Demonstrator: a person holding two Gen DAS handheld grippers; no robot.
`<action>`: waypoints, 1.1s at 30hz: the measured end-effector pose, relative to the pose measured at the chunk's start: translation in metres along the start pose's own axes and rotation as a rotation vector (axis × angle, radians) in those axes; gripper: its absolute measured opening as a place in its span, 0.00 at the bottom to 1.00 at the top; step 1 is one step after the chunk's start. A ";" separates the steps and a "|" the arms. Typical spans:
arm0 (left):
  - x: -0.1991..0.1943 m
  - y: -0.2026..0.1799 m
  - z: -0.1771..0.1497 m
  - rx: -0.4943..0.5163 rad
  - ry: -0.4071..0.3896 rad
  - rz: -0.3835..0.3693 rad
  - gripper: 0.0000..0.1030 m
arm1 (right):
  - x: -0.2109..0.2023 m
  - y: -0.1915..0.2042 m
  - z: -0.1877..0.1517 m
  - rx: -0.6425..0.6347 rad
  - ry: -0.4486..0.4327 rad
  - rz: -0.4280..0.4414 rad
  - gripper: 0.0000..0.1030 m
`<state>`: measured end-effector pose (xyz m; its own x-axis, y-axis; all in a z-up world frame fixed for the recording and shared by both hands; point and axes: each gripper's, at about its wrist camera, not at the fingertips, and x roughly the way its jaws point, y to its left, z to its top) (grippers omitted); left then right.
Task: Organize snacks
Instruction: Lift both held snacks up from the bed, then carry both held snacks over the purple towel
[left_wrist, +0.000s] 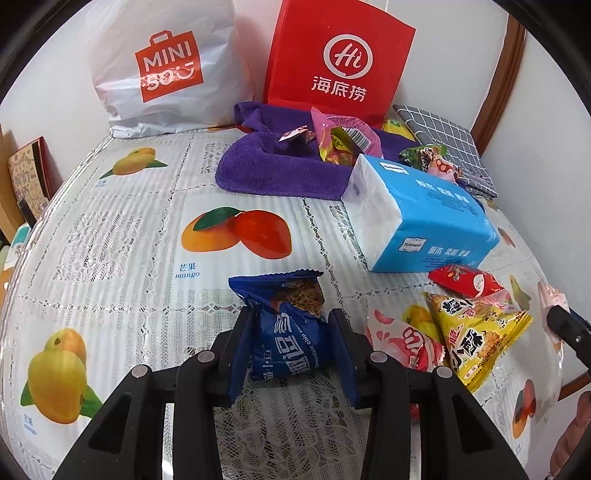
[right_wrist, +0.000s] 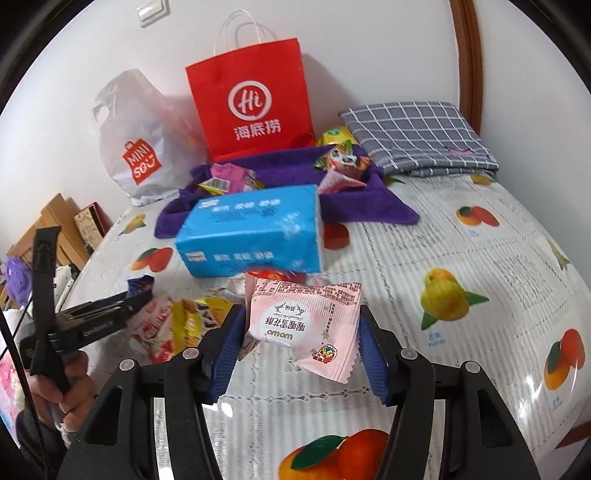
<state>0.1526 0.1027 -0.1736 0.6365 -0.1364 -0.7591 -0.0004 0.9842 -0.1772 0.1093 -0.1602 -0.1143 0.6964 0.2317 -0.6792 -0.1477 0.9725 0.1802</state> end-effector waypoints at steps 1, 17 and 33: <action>0.000 0.001 0.000 -0.004 -0.001 -0.004 0.37 | -0.003 0.002 0.002 -0.006 -0.002 0.009 0.57; -0.041 -0.016 0.003 -0.022 -0.006 -0.015 0.37 | -0.028 0.006 0.036 -0.038 -0.002 0.040 0.57; -0.071 -0.085 0.086 0.032 -0.056 -0.159 0.37 | -0.019 -0.003 0.117 -0.054 -0.028 0.097 0.57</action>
<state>0.1739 0.0386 -0.0510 0.6690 -0.2849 -0.6865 0.1273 0.9539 -0.2718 0.1790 -0.1703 -0.0186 0.6964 0.3251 -0.6398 -0.2530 0.9455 0.2050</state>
